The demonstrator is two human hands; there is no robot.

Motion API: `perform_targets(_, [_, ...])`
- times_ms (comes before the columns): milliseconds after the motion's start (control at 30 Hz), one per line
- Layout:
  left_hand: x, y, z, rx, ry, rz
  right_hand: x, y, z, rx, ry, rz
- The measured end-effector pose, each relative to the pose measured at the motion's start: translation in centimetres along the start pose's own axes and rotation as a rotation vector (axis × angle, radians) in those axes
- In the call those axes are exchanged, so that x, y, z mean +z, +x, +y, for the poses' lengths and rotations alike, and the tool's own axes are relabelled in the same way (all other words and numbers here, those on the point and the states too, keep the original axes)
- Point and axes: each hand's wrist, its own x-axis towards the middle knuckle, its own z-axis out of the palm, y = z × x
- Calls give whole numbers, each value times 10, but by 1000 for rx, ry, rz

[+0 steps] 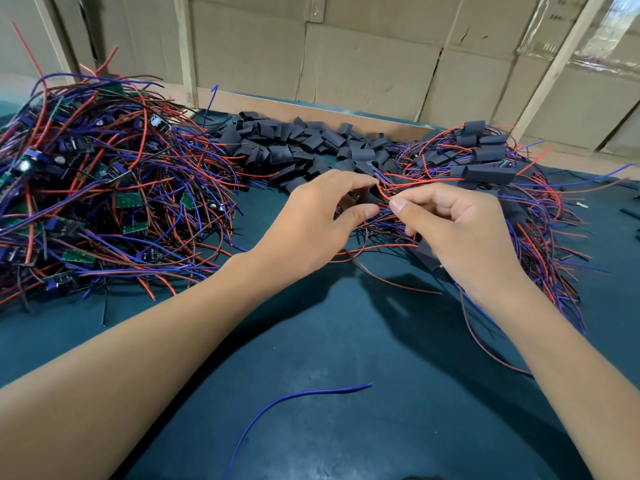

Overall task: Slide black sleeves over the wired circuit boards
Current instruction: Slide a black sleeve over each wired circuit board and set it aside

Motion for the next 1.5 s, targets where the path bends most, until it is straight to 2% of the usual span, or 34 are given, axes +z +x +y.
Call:
perform_targets(100, [-1,-3,-1,96,123,-31,1,-1,1,7,-27,-42])
perform_targets(167, [0,-4,0,131,182,10,1,0,1,13,-30,-49])
perform_targets(300, [-1,-3,1,169,214,102,1,0,0,17,-11,-26])
perform_targets(533, [0,-3,2,329,267,103,0,-1,-3,24,-16,-57])
perform_targets(733, [-11,2,7,476,502,306,0,0,-5,35,32,-54])
perform_targets(833, [-16,4,8,403,519,347,1,-1,-2,68,41,-69])
perform_targets(967, [-29,7,-4,145,494,416,1,-3,-3,58,51,-122])
perform_targets(1100, [-39,9,-13,-13,481,472,-1,0,-8,174,306,-170])
perform_targets(1200, [-38,7,-12,3,547,466,2,0,-9,310,377,-197])
perform_targets(1333, [-38,7,-10,224,792,436,2,0,0,355,256,-117])
perform_targets(1400, [-38,9,-10,313,806,358,-1,1,3,319,233,-82])
perform_targets(1500, [-33,9,-10,422,735,160,-4,1,4,270,198,-87])
